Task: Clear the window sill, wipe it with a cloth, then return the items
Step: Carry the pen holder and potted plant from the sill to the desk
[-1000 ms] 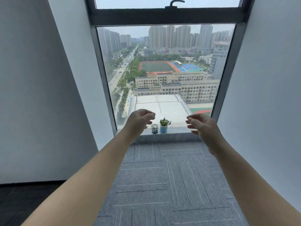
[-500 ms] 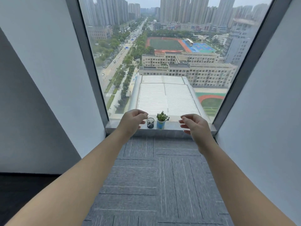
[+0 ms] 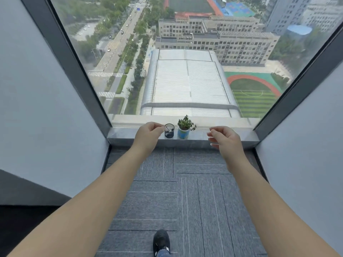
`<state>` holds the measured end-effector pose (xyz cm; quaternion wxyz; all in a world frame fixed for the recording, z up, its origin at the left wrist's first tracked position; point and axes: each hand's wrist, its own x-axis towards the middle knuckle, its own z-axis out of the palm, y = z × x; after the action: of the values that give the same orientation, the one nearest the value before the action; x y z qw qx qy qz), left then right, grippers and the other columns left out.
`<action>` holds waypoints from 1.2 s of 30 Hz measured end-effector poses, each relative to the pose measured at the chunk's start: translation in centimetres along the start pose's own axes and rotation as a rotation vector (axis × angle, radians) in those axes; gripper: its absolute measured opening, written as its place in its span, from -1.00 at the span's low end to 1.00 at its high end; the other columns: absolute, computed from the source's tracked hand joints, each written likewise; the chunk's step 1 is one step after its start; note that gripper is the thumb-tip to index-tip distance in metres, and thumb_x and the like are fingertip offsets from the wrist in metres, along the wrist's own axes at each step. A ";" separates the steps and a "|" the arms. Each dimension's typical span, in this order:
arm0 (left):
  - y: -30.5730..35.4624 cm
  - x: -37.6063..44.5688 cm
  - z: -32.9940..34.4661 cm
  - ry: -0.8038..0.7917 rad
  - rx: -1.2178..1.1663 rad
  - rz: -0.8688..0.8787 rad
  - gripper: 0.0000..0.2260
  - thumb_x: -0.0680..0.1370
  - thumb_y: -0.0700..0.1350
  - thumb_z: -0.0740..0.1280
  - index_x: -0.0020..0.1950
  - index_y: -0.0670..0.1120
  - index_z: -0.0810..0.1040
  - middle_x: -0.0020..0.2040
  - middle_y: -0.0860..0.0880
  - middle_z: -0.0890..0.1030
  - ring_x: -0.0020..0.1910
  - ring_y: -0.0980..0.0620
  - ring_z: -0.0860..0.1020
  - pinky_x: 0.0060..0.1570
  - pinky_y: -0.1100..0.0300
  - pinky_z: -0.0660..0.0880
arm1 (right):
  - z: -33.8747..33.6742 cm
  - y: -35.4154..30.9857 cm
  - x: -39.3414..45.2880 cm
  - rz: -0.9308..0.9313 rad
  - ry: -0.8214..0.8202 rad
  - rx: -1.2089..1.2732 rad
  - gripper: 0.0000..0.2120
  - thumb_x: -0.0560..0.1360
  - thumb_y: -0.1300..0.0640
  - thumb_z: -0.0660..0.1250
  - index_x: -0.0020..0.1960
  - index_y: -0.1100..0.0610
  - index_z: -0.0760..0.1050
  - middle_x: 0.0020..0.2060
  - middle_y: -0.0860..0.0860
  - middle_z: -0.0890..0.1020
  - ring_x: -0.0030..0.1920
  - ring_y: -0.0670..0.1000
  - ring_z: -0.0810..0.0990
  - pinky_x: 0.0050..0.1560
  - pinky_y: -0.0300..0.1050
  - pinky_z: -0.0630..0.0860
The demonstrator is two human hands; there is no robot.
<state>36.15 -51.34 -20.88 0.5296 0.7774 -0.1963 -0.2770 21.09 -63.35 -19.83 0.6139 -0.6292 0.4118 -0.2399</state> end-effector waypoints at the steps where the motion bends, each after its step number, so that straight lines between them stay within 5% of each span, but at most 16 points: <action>1: -0.2 1.7 0.4 -0.004 0.006 -0.014 -0.88 0.51 -0.14 0.20 -0.20 -0.03 0.49 -0.07 -0.09 0.54 -0.04 -0.04 0.46 -0.08 0.13 0.36 | 0.3 0.3 1.7 0.019 0.004 -0.002 -0.80 0.54 0.23 0.20 -0.21 0.02 0.44 -0.23 -0.03 0.52 -0.19 -0.05 0.47 -0.17 -0.24 0.43; 5: -1.3 8.1 2.3 -0.010 0.043 -0.064 -0.91 0.51 -0.16 0.20 -0.10 -0.10 0.50 -0.06 -0.09 0.54 -0.04 -0.03 0.46 -0.04 0.12 0.39 | 1.3 1.8 8.4 0.083 0.012 -0.016 -0.80 0.53 0.23 0.20 -0.22 0.00 0.44 -0.26 -0.02 0.52 -0.16 -0.01 0.47 -0.16 -0.22 0.43; 15: -7.4 24.6 7.9 0.027 0.066 -0.189 -0.90 0.50 -0.13 0.23 -0.02 -0.08 0.49 0.00 -0.04 0.53 -0.02 0.03 0.46 -0.29 0.35 0.35 | 4.5 8.8 27.0 0.191 -0.047 -0.038 -0.84 0.53 0.24 0.20 -0.18 0.04 0.44 -0.23 -0.03 0.52 -0.09 0.00 0.49 -0.02 -0.16 0.46; 22: -17.7 34.0 11.2 -0.001 0.095 -0.302 -0.75 0.47 -0.11 0.30 0.13 -0.10 0.44 0.12 -0.03 0.48 0.14 0.01 0.44 0.08 0.14 0.35 | 8.1 19.8 35.2 0.290 -0.072 -0.109 -0.91 0.50 0.23 0.26 -0.09 0.05 0.47 -0.12 -0.03 0.54 0.02 0.03 0.52 0.17 0.00 0.46; 28: -29.6 42.6 14.6 0.023 0.094 -0.299 -0.61 0.45 -0.10 0.33 0.25 -0.11 0.36 0.28 -0.05 0.43 0.16 0.08 0.38 0.14 0.15 0.33 | 11.4 31.9 42.7 0.319 0.000 -0.084 -0.87 0.49 0.24 0.27 0.03 0.13 0.44 -0.19 -0.09 0.49 -0.05 -0.04 0.48 0.05 -0.16 0.45; 32: -38.2 47.7 17.2 0.020 0.080 -0.263 -0.50 0.44 -0.10 0.35 0.33 -0.11 0.27 0.39 -0.07 0.34 0.30 0.01 0.34 0.17 0.17 0.29 | 13.4 40.9 47.4 0.288 0.037 -0.103 -0.75 0.49 0.23 0.29 0.17 0.18 0.43 -0.02 0.00 0.50 -0.10 -0.12 0.48 -0.13 -0.38 0.39; 36: -45.2 52.4 20.0 0.053 0.001 -0.235 -0.37 0.41 -0.14 0.39 0.38 -0.12 0.15 0.44 -0.09 0.25 0.38 -0.01 0.27 0.28 0.14 0.26 | 14.6 48.9 51.9 0.261 0.081 -0.122 -0.59 0.48 0.21 0.31 0.31 0.17 0.34 0.19 0.05 0.47 0.12 -0.05 0.44 0.08 -0.21 0.38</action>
<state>64.25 -80.63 -80.37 0.4981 0.8023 -0.0899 -0.3165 50.26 -92.63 -79.81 0.5835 -0.5961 0.5284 -0.1579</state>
